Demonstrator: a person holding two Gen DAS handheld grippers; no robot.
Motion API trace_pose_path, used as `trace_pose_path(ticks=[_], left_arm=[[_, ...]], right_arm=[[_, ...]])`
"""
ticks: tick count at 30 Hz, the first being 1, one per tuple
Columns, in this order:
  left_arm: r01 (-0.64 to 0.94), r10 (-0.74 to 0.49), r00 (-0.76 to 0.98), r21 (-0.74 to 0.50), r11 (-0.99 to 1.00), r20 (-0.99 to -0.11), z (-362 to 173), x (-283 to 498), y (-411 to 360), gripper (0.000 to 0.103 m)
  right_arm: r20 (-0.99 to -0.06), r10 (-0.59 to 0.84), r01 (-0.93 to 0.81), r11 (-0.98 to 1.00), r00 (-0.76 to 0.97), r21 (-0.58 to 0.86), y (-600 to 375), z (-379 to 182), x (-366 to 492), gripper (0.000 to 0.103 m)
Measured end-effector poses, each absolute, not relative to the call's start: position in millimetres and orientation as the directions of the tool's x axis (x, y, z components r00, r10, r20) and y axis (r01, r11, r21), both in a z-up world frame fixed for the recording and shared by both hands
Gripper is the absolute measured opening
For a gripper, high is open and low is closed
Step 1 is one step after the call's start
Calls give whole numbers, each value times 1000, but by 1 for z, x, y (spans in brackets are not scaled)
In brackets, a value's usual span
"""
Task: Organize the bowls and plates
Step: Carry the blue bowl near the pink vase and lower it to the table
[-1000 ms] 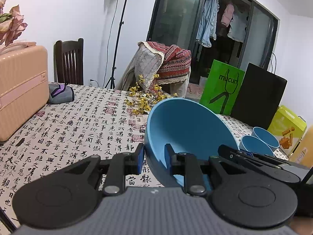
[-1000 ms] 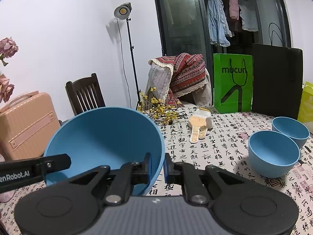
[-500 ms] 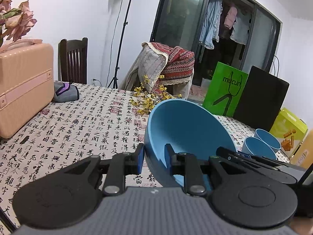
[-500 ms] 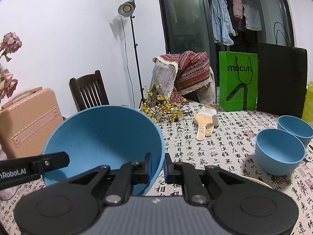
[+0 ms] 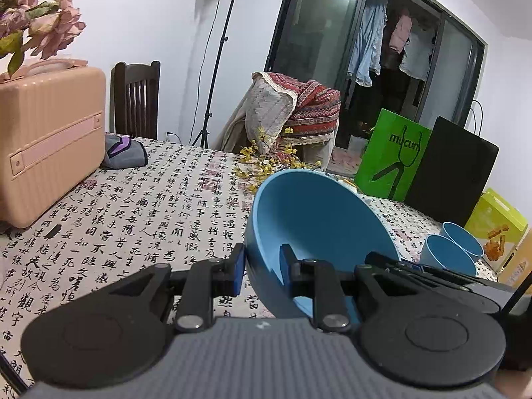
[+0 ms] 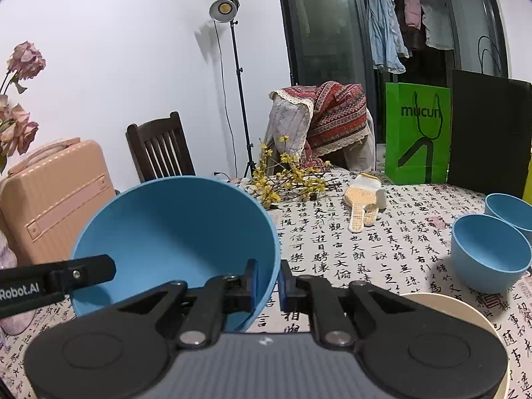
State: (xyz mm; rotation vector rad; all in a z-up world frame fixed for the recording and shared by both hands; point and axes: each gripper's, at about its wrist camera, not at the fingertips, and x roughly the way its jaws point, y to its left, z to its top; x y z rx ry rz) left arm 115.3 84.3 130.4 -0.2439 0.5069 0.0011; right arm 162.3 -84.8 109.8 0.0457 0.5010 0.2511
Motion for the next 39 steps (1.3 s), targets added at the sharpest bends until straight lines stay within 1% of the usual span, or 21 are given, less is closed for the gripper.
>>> trace_pose_path(ticks=[20, 39], left_arm=[[-98, -39, 873, -252, 963, -485, 122, 103, 111, 22], [-144, -22, 858, -282, 949, -513, 105, 94, 135, 22]], right_arm=[[-494, 282, -267, 958, 823, 102, -56, 99, 161, 12], [-519, 316, -306, 946, 794, 109, -32, 85, 160, 12]])
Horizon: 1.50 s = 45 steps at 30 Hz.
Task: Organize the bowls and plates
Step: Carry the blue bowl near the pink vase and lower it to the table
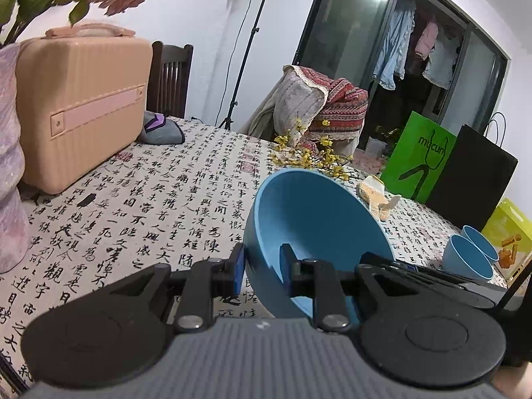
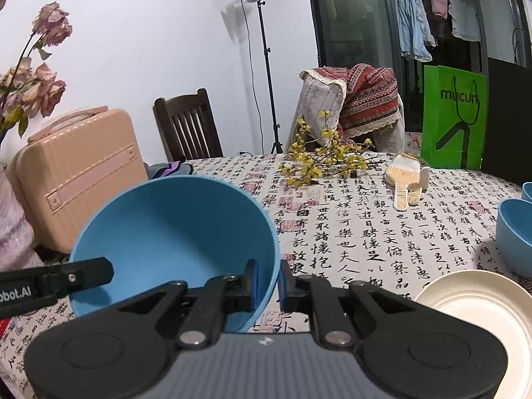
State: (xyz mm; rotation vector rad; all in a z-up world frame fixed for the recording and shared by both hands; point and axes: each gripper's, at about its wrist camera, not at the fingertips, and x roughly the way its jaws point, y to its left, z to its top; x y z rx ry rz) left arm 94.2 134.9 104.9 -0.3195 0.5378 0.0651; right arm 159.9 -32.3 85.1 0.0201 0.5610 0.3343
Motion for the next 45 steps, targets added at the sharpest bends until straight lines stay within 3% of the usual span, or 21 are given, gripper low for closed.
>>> trace_pose_path(ticks=[45], left_arm=[[-257, 16, 816, -337, 906, -578, 58, 88, 184, 22]], right_arm=[[-600, 362, -387, 917, 714, 93, 23, 47, 166, 12]])
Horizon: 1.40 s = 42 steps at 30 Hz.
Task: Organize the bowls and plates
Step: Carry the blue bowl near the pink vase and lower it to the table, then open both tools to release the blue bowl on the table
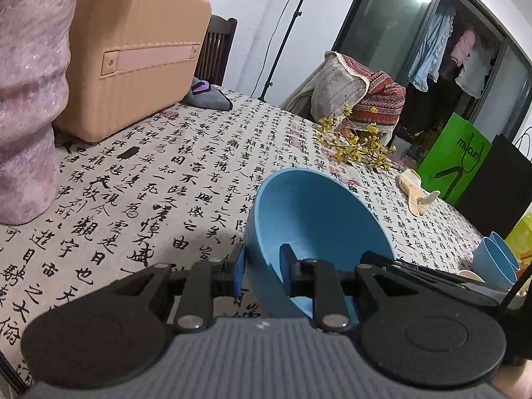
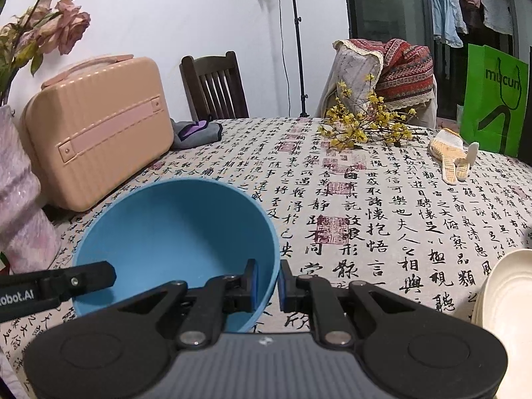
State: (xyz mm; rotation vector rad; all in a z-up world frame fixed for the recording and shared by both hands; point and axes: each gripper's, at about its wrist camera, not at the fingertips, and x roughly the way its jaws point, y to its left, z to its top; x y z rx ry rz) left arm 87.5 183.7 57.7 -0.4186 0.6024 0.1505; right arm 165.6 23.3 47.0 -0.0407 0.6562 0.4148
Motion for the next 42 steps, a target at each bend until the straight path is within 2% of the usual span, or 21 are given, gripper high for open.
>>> trace_pose_path(ticks=[26, 31, 36, 40, 42], left_arm=[[-273, 23, 807, -339, 900, -590, 47, 88, 188, 23], [-267, 17, 810, -343, 901, -586, 47, 88, 189, 31], [-252, 15, 823, -341, 906, -567, 51, 85, 186, 42], [-243, 22, 836, -333, 911, -548, 56, 82, 183, 55], [-241, 30, 843, -326, 914, -538, 58, 80, 182, 63]], right_arm=[[-605, 364, -407, 911, 708, 72, 31, 40, 168, 15], [-593, 379, -406, 909, 710, 94, 27, 40, 167, 15], [-571, 402, -413, 903, 716, 118, 22, 43, 164, 27], [-558, 410, -411, 902, 721, 132, 17, 45, 162, 31], [-550, 416, -408, 901, 724, 145, 13, 46, 161, 42]])
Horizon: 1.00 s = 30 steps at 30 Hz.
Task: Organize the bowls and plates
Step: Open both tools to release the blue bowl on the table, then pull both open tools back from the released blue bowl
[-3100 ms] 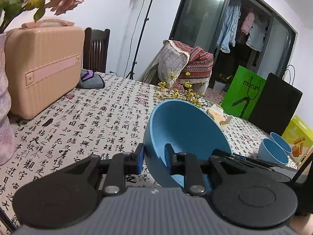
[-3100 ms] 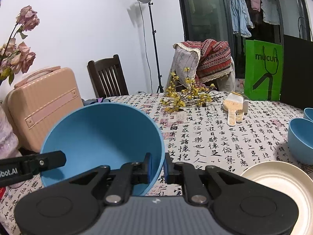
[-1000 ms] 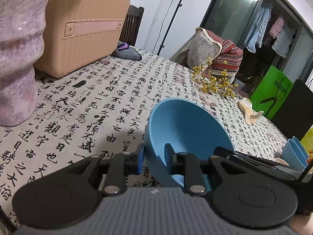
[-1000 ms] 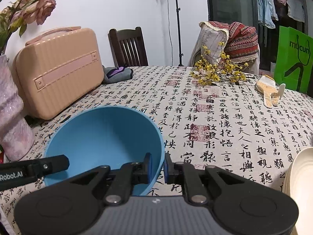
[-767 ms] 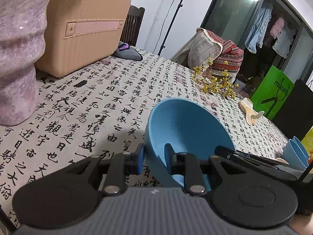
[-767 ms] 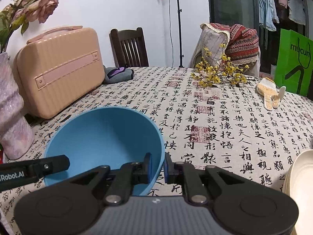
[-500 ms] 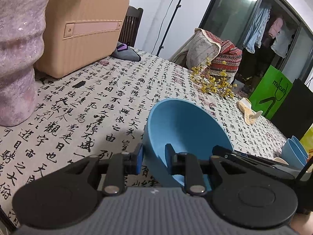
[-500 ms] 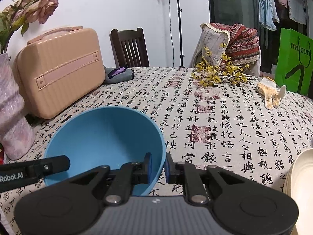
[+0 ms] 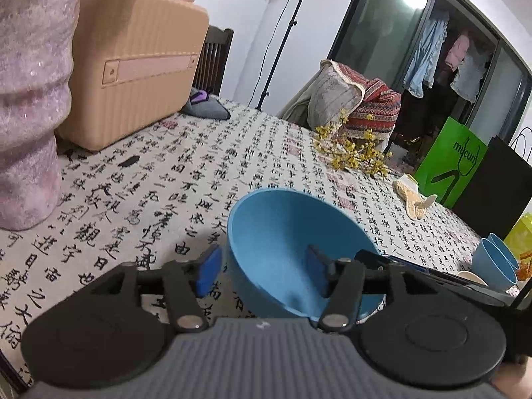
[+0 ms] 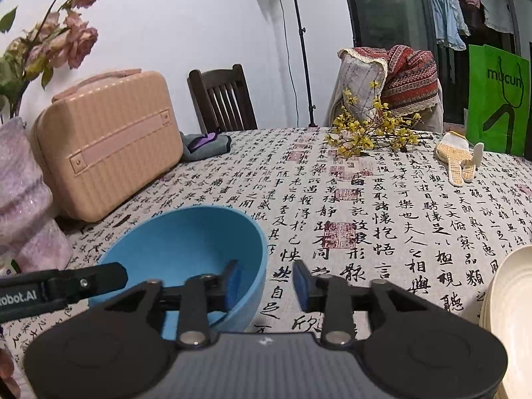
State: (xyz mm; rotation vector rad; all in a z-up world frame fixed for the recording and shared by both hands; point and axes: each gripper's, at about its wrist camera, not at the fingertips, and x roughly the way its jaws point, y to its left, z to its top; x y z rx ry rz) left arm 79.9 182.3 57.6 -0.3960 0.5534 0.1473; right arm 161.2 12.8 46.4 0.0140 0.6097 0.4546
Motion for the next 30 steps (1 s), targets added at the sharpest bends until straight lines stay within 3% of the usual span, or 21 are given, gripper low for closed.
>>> trace_pose_path(ticks=[11, 13, 20, 30], left_arm=[[-230, 70, 872, -280, 932, -484, 67, 71, 176, 91], [-226, 75, 879, -273, 935, -471, 69, 69, 175, 100], [-227, 99, 900, -261, 938, -425, 73, 61, 173, 103], [-227, 117, 915, -251, 941, -386, 76, 51, 170, 103]], right_arm=[[-494, 444, -405, 894, 748, 191, -7, 52, 153, 80], [-482, 449, -405, 892, 752, 199, -11, 54, 151, 84], [-458, 462, -403, 887, 760, 225, -23, 55, 148, 103], [-435, 463, -397, 887, 773, 238, -34, 57, 136, 103]])
